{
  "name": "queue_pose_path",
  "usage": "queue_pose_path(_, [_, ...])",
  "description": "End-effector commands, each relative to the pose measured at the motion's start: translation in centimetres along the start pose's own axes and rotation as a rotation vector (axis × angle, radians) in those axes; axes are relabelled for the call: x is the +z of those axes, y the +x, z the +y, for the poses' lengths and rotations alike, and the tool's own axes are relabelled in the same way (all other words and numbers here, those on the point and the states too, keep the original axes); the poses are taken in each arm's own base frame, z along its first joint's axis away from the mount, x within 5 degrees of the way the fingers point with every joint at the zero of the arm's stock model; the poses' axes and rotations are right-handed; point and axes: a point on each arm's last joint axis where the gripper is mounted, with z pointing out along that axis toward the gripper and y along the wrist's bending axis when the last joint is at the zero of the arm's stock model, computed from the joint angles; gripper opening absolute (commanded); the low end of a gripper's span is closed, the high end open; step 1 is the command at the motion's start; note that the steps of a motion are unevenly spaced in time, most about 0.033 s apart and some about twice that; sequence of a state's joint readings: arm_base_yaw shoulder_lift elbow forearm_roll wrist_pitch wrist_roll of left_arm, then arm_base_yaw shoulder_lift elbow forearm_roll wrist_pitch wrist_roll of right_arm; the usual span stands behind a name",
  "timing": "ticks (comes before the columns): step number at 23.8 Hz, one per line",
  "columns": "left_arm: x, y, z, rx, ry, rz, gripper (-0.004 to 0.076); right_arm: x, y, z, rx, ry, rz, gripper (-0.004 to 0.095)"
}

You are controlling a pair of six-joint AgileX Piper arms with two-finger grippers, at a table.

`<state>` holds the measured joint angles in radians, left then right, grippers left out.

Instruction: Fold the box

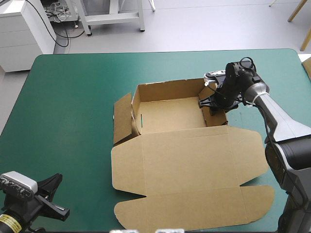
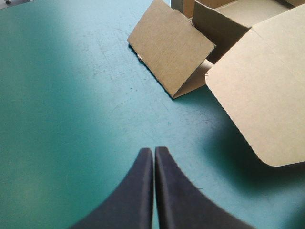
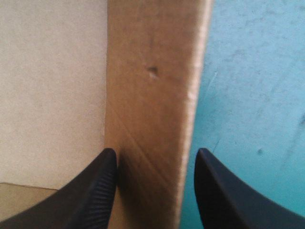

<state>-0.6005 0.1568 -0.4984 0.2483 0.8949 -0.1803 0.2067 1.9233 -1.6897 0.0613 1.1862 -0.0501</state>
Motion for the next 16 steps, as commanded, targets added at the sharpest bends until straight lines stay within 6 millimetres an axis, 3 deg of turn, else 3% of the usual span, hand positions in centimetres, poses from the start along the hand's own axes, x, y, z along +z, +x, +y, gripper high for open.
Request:
queue_pose_path(1, [-0.3, -1.2, 0.0, 0.003, 0.001, -0.073, -0.0008, -2.7, -0.2, 0.2, 0.001, -0.002, -0.088, 0.0354])
queue_pose_path(7, [-0.3, -1.1, 0.0, 0.0, -0.002, -0.065, -0.0008, -2.7, -0.2, 0.1, 0.004, 0.006, -0.088, -0.002])
queue_pose_path(11, [-0.3, -1.1, 0.0, 0.0, -0.002, -0.065, -0.0008, -3.3, -0.1, 0.1, 0.002, 0.015, -0.101, -0.0021])
queue_pose_path(13, [-0.3, -1.1, 0.1, 0.002, -0.004, -0.065, -0.0008, -5.0, 0.2, 0.2, 0.0, 0.016, -0.142, -0.0021])
queue_pose_path(16, [-0.3, -1.1, 0.1, 0.002, -0.004, -0.065, -0.0008, -10.2, 1.8, 0.5, -0.008, 0.019, -0.264, -0.0021])
